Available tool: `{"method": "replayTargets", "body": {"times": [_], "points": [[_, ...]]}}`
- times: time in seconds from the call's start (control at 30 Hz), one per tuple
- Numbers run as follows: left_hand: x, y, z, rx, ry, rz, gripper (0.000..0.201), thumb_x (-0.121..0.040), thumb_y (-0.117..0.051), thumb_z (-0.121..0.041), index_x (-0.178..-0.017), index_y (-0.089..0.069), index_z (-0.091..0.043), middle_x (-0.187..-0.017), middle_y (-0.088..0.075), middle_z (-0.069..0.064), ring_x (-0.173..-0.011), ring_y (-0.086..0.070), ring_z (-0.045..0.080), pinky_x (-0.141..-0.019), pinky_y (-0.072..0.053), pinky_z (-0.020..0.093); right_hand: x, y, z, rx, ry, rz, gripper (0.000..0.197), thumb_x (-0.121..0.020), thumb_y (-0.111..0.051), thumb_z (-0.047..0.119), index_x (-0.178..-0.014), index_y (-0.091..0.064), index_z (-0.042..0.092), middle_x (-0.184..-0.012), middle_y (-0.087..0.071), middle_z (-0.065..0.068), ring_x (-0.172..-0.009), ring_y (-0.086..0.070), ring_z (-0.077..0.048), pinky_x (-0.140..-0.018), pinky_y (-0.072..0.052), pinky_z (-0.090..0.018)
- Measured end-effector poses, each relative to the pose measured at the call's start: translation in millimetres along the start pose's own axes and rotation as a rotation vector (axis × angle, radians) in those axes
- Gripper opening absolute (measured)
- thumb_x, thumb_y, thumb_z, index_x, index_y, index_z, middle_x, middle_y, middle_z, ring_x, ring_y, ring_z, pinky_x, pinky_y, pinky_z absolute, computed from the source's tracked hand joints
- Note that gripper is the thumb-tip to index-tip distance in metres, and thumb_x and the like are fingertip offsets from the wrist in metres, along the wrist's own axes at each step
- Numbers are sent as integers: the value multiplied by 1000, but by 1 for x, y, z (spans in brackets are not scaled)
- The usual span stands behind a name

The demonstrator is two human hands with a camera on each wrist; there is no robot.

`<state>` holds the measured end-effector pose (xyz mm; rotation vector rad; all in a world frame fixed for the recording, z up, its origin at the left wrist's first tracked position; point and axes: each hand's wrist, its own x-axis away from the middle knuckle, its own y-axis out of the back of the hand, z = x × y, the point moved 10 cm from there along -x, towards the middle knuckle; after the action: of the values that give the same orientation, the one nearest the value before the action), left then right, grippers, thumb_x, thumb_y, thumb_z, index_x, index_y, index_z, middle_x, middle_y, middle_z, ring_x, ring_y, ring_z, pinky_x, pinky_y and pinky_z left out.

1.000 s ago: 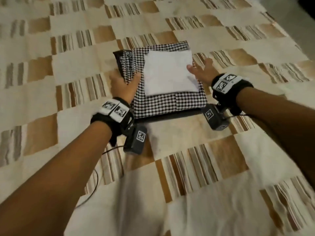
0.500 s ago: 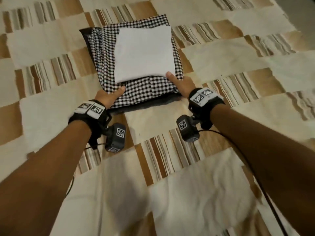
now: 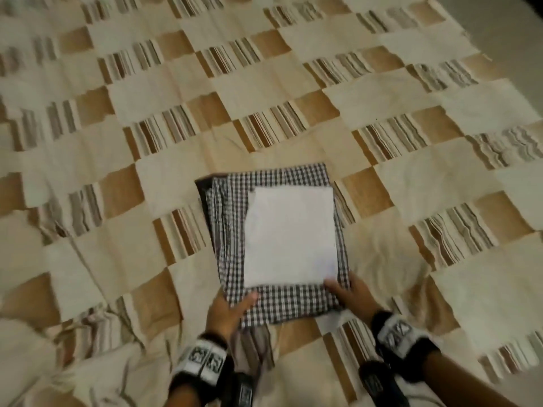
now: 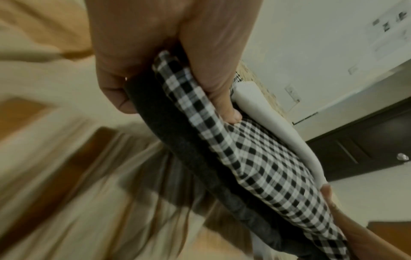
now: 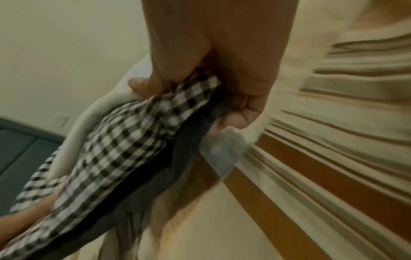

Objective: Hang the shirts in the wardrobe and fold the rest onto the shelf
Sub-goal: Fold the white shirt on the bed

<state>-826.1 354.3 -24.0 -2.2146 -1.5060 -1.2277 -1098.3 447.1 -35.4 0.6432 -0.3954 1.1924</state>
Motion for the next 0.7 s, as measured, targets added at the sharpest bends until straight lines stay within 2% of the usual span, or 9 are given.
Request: {"method": "replayTargets", "body": {"times": [0.07,0.17,0.27,0.33,0.4,0.43,0.53,0.63,0.7], "points": [[35,7,46,2,63,48,105,-33,-80,-71,-121,-56,-19,-113,-65,-3,-108,-59,21,-97,-44,31,42,-21,-28,-32,-88,144,90,-32,-71,83,-99,-59,24,-97,-68,7,-85,-65,4,-72,-50,-13],[71,7,113,19,212,194,107,-43,-90,-50,-134,-42,-20,-119,-59,-4,-113,-56,20,-103,-40,34,85,-50,-60,-26,-271,403,82,-59,-73,66,-121,-45,20,-123,-56,2,-101,-57,-4,-73,-47,-7],[77,11,139,59,241,273,114,-22,-90,-60,-122,-54,-18,-109,-66,-5,-101,-62,14,-90,-49,27,82,-50,-66,-45,-271,341,107,-49,-70,77,-135,-43,19,-127,-55,7,-110,-57,-8,-86,-49,-15],[68,18,132,149,224,208,83,-45,-92,-42,-113,-57,-9,-98,-68,-1,-88,-64,12,-70,-53,18,68,-47,-52,-59,-189,248,105,-37,-65,88,-121,-55,27,-119,-63,9,-105,-62,-8,-87,-51,-23],[49,33,110,214,152,58,48,-76,-75,-19,-115,-51,-5,-100,-65,3,-83,-60,10,-72,-53,18,51,-43,-34,-86,-144,133,94,-32,-64,90,-107,-60,33,-108,-66,12,-99,-65,-8,-86,-53,-27],[33,38,97,215,102,13,51,-78,-74,-25,-118,-50,-5,-106,-64,5,-86,-60,10,-80,-53,23,41,-43,-20,-121,-123,92,92,-31,-66,87,-105,-60,33,-104,-67,13,-94,-67,-7,-81,-54,-25],[-10,41,67,255,-23,-40,104,-43,-83,-63,-128,-50,-12,-122,-62,2,-106,-61,18,-96,-48,36,11,-54,4,-158,-92,100,102,-38,-82,67,-126,-51,25,-116,-65,5,-100,-65,-11,-77,-54,-26],[-32,32,65,263,-54,-30,111,-34,-90,-57,-130,-50,-16,-126,-60,-1,-113,-59,20,-103,-44,44,12,-62,9,-114,-124,136,83,-63,-86,35,-133,-43,26,-122,-61,3,-107,-61,-16,-80,-52,-29],[-28,28,64,202,-83,41,117,-28,-89,-61,-130,-49,-18,-126,-61,-2,-112,-59,18,-102,-44,45,24,-67,15,-86,-119,126,81,-64,-84,31,-134,-43,26,-123,-60,3,-108,-60,-18,-84,-52,-32]]}}
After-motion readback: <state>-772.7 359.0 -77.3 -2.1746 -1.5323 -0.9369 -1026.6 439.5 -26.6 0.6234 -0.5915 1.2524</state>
